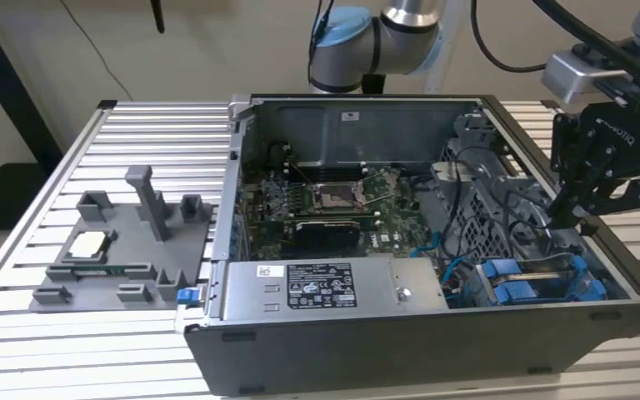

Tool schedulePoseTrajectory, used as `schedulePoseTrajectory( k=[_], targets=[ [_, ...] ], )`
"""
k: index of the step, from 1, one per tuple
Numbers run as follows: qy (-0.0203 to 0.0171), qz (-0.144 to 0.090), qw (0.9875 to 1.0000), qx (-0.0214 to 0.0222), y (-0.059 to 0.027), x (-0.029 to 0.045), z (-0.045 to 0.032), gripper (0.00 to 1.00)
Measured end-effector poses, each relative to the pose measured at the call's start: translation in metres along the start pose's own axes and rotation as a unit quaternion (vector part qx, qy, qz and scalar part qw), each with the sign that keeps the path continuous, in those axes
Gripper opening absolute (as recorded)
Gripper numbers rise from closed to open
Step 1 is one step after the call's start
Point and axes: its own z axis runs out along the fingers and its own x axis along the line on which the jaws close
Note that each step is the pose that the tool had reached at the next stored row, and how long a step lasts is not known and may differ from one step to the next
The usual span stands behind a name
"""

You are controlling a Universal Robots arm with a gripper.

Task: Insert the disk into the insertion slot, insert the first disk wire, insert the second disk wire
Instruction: 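Insert the first disk wire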

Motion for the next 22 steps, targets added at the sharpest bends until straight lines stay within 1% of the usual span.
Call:
schedulePoseTrajectory(
  k=[2, 4, 5, 6, 8, 9, 16, 22],
  targets=[
    [-0.0001, 0.0, 1.0, -0.0094, -0.0011, 0.0021, 0.0009, 0.19],
    [-0.0001, 0.0, 0.9998, -0.0176, -0.0012, 0.0064, 0.0015, 0.19],
    [-0.0002, 0.0, 0.9998, -0.0208, -0.0011, 0.0095, 0.0021, 0.19],
    [-0.0002, 0.0, 0.9998, -0.0221, -0.0011, 0.0132, 0.0032, 0.19],
    [-0.0004, 0.0, 0.9998, -0.0222, -0.0011, 0.0181, 0.0054, 0.19],
    [-0.0005, 0.0, 0.9998, -0.0222, -0.0011, 0.0192, 0.0064, 0.19],
    [-0.0004, 0.0, 0.9998, -0.0222, -0.0011, 0.0193, 0.0073, 0.19],
    [-0.0005, 0.0, 0.9998, -0.0218, -0.0011, 0.0193, 0.0116, 0.19]
  ],
)
